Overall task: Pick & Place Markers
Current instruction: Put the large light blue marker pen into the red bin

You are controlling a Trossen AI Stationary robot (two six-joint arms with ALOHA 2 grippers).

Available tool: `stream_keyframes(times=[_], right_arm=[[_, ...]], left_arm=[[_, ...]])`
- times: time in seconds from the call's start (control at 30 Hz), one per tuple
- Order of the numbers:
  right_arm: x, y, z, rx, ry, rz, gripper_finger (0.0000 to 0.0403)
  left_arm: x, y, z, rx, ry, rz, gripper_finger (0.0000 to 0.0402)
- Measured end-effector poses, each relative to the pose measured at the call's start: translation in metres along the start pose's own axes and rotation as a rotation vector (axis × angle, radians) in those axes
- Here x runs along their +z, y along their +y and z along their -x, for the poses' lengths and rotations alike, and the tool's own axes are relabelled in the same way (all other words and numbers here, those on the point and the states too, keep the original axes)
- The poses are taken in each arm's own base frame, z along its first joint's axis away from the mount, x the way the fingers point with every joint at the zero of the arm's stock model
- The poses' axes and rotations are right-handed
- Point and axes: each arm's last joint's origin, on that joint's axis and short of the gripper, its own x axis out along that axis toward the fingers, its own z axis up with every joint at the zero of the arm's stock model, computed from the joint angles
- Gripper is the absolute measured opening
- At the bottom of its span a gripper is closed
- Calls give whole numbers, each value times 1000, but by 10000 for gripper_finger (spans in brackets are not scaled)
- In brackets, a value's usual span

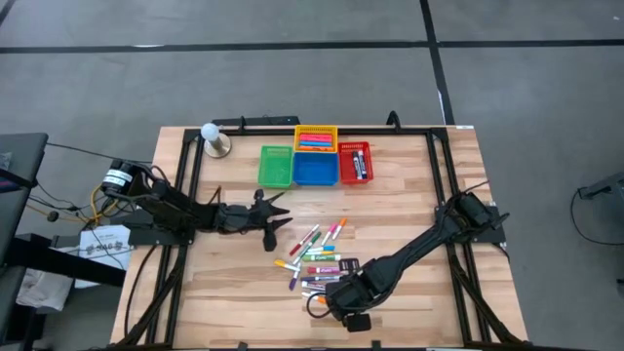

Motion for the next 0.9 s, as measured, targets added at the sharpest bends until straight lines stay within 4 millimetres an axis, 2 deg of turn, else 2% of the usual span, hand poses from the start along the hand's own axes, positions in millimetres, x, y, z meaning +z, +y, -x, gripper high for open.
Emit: stream_keyframes(times=[0.23,0.63,0.9], right_arm=[[-11,-4,-18,2,16,-22,129],[-28,-1,-32,-9,61,-27,129],[-44,-7,-45,-37,112,-58,129]], left_arm=[[1,4,-2,19,-6,11,108],[2,0,0,0,-17,12,108],[2,0,0,-8,-17,13,108]])
